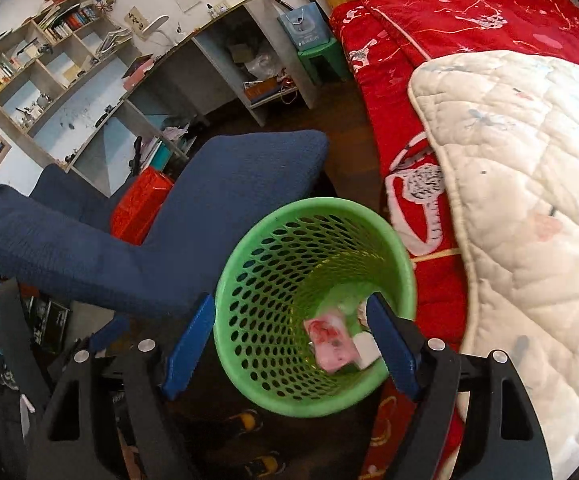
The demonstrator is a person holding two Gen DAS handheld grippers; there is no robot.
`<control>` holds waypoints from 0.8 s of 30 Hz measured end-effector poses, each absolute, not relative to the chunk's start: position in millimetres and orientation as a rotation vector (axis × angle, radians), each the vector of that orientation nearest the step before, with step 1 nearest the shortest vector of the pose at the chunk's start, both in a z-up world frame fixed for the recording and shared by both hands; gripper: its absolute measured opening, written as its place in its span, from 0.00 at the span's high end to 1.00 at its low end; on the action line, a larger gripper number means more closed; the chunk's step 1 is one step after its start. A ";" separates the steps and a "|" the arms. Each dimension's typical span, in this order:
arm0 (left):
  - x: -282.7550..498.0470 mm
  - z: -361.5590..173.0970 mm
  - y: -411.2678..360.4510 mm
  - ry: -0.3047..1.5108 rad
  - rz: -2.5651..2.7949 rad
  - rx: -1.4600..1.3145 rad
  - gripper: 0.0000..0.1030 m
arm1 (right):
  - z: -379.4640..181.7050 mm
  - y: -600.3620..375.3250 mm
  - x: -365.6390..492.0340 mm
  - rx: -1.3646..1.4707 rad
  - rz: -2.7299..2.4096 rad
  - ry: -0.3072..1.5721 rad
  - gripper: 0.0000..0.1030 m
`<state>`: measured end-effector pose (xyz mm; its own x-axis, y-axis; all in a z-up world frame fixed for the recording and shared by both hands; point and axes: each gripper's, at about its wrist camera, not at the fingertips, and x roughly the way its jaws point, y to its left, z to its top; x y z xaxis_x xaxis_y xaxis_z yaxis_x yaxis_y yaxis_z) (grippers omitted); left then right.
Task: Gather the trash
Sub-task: 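Carry the pink wrapper over the wastebasket and open the right gripper, then grasp the bread crust on the quilt with the right gripper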
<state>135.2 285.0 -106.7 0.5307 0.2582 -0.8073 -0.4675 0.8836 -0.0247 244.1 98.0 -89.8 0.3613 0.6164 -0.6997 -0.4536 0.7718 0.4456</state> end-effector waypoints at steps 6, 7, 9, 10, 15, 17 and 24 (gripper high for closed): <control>134.5 -99.1 260.4 0.905 0.405 -0.238 0.15 | -77.4 58.4 227.4 0.127 0.634 0.922 0.27; 135.3 -97.4 253.3 0.904 0.392 -0.235 0.15 | -75.3 47.9 224.6 0.121 0.613 0.913 0.27; 136.7 -95.5 242.8 0.902 0.376 -0.231 0.15 | -72.8 29.5 220.7 0.121 0.588 0.902 0.27; 138.0 -94.0 235.7 0.901 0.362 -0.227 0.15 | -71.6 17.0 217.4 0.116 0.568 0.894 0.26; 145.3 -87.8 200.5 0.893 0.295 -0.196 0.15 | -66.9 -37.5 203.4 0.100 0.474 0.861 0.26; 147.9 -85.9 186.8 0.891 0.270 -0.187 0.15 | -67.1 -61.9 197.4 0.100 0.432 0.855 0.26; 159.3 -81.1 142.3 0.889 0.193 -0.157 0.15 | -68.8 -153.7 173.1 0.128 0.244 0.839 0.26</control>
<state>159.3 142.3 -81.1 0.6151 0.1022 -0.7818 -0.2320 0.9711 -0.0556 173.1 -153.7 -68.8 0.6420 0.2642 -0.7197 -0.1634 0.9643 0.2082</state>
